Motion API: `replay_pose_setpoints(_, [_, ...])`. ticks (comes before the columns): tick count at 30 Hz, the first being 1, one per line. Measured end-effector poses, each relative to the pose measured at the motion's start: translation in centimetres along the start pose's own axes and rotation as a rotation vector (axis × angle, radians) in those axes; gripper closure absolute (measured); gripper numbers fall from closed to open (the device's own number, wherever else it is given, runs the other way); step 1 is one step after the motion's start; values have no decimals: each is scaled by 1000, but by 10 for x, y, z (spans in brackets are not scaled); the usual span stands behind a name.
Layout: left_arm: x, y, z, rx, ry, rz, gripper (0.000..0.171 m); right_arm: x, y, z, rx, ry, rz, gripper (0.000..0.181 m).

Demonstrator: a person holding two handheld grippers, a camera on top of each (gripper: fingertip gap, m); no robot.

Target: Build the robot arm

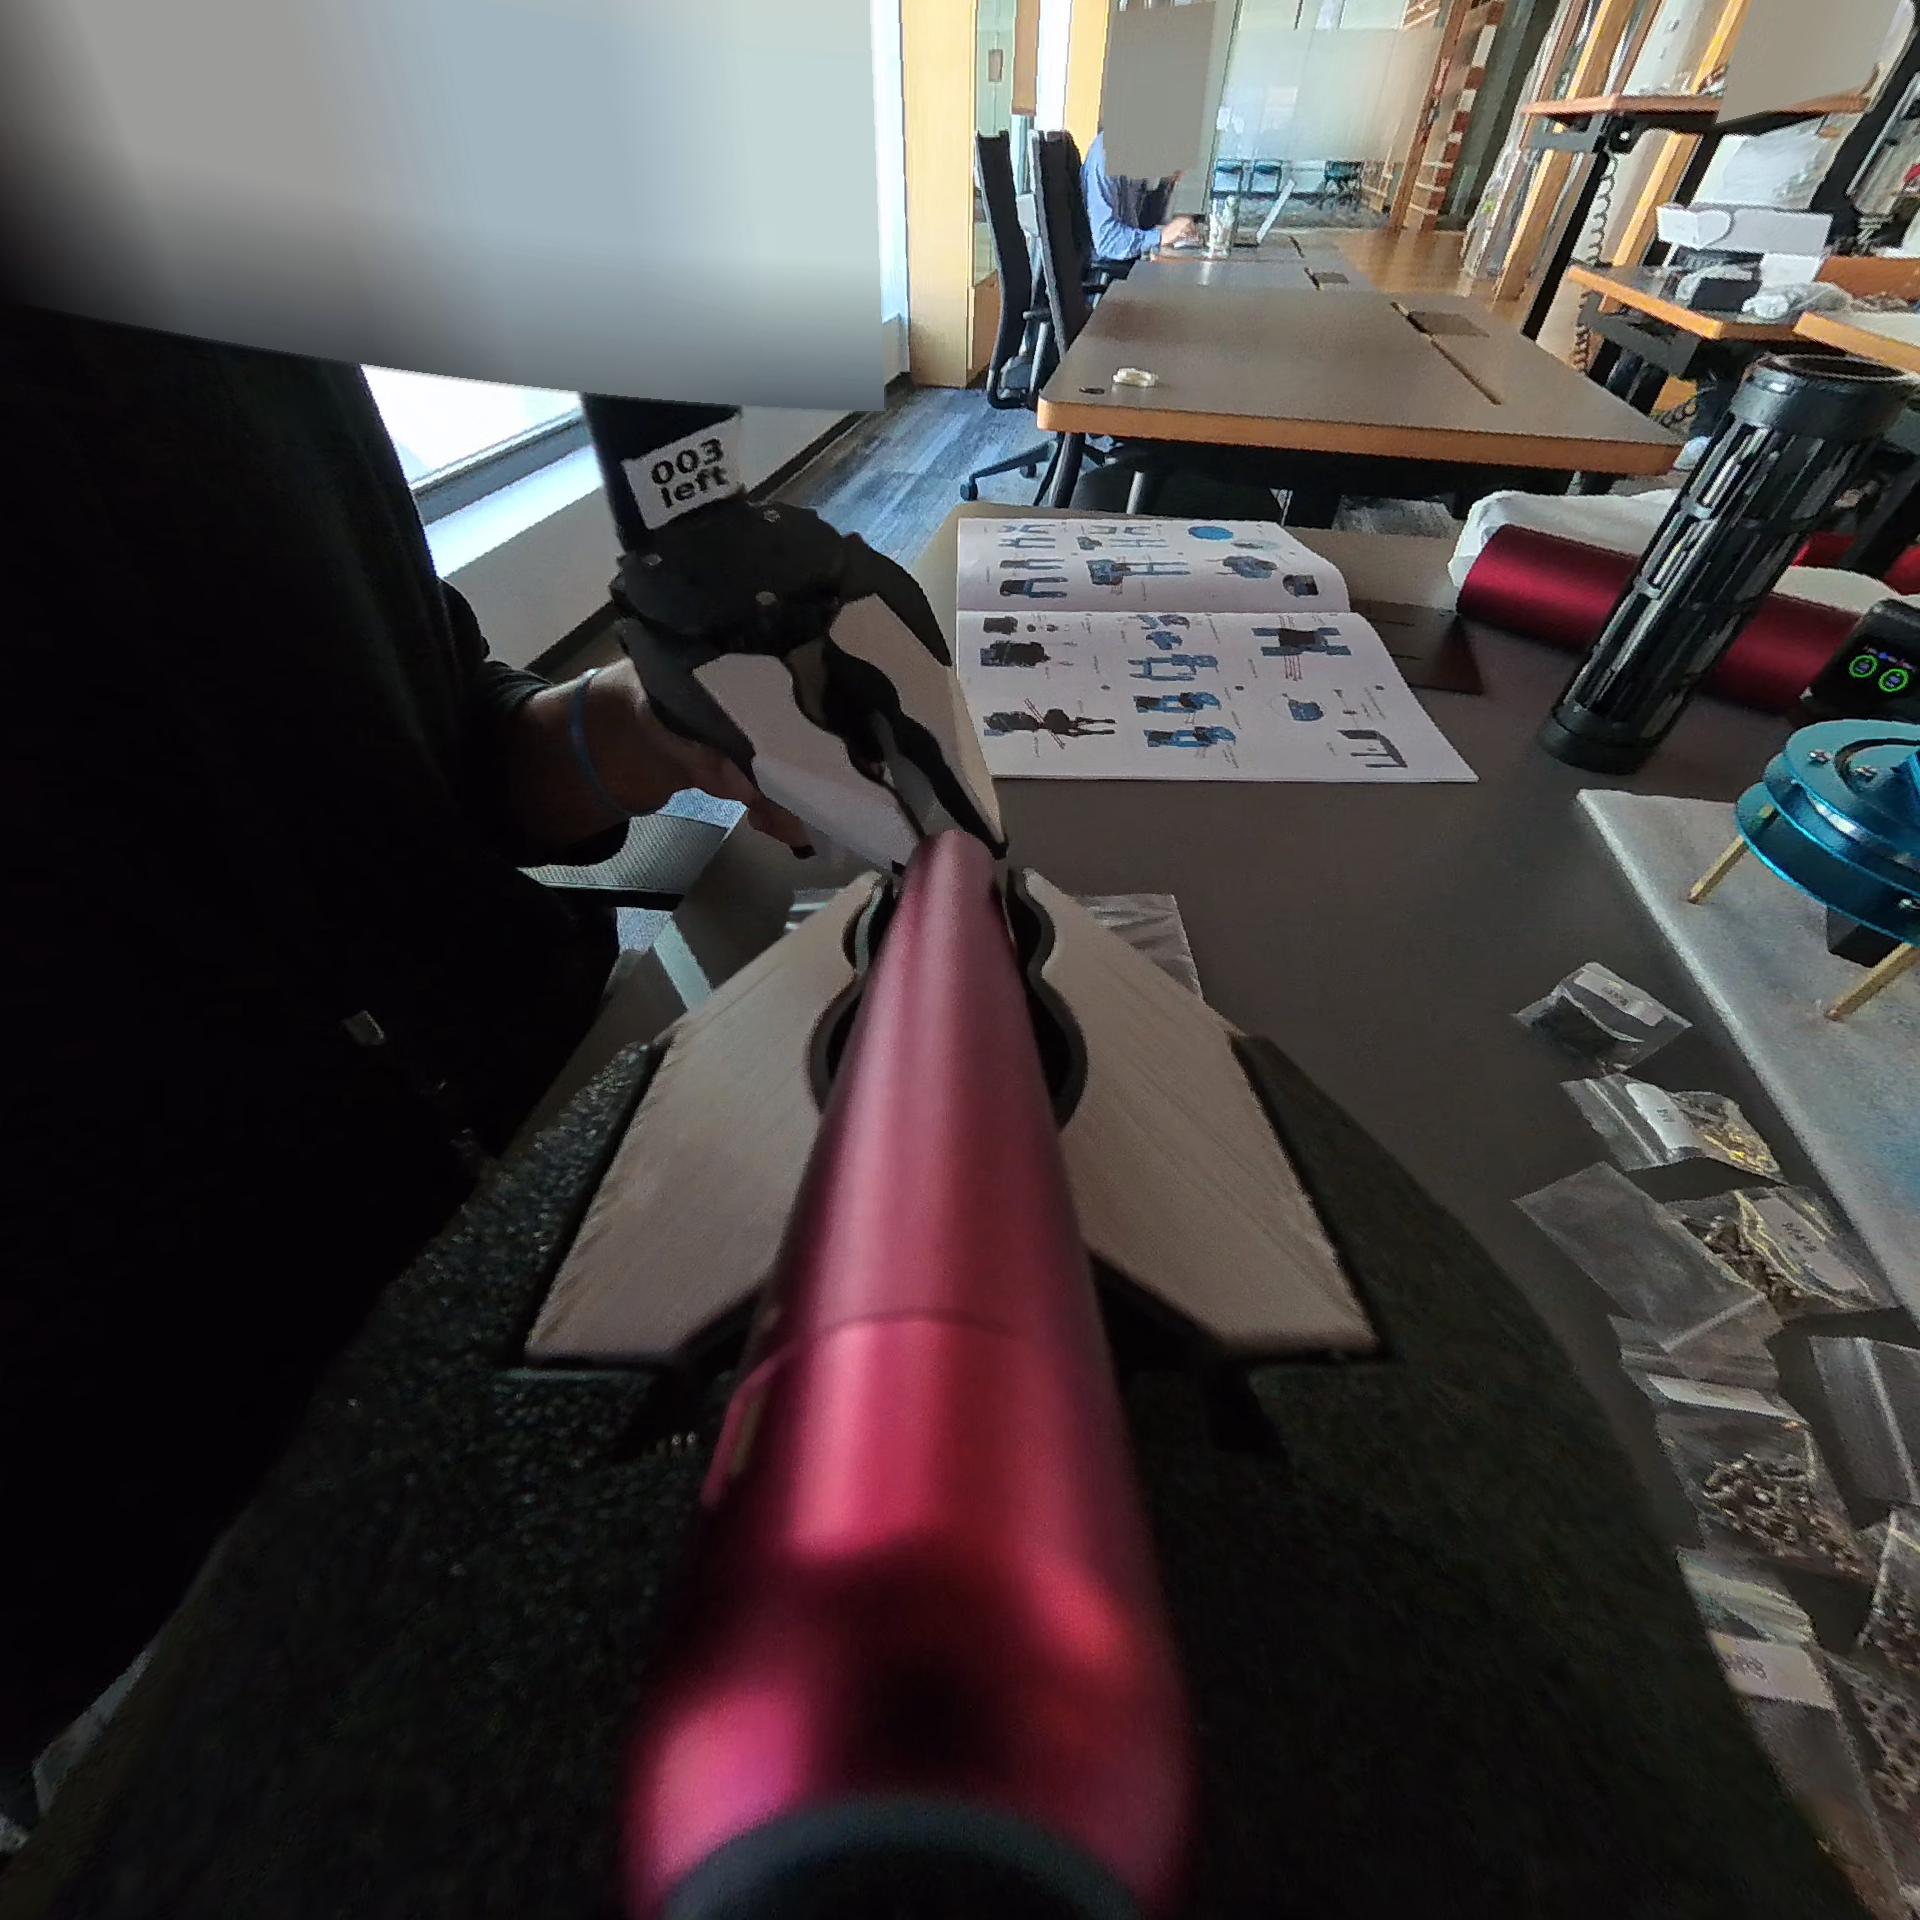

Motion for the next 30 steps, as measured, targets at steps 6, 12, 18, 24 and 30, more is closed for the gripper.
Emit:
replay_pose_setpoints(6, [2,11,5,-104,98,-103,160,3,1,2,-31,0,20,159])
replay_pose_setpoints(12, [4,14,6,-130,138,-147,165,6,2,6,-45,14,30,159])
replay_pose_setpoints(18, [1,16,8,-146,113,-161,171,9,2,8,-37,25,36,159])
replay_pose_setpoints(24, [0,22,10,-195,125,-182,171,8,4,8,-63,7,46,159])
replay_pose_setpoints(30, [6,42,22,-481,250,-276,171,8,-2,9,-295,-127,154,159])
Point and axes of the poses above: each gripper's, where its closed fingertips meet, y back along the fingers, z out of its top, x = y × z across the jaws, the point moved 9 cm from there along y, back along the fingers, and after that the axes turned 1 degree about -y, right-handed, at the moved point
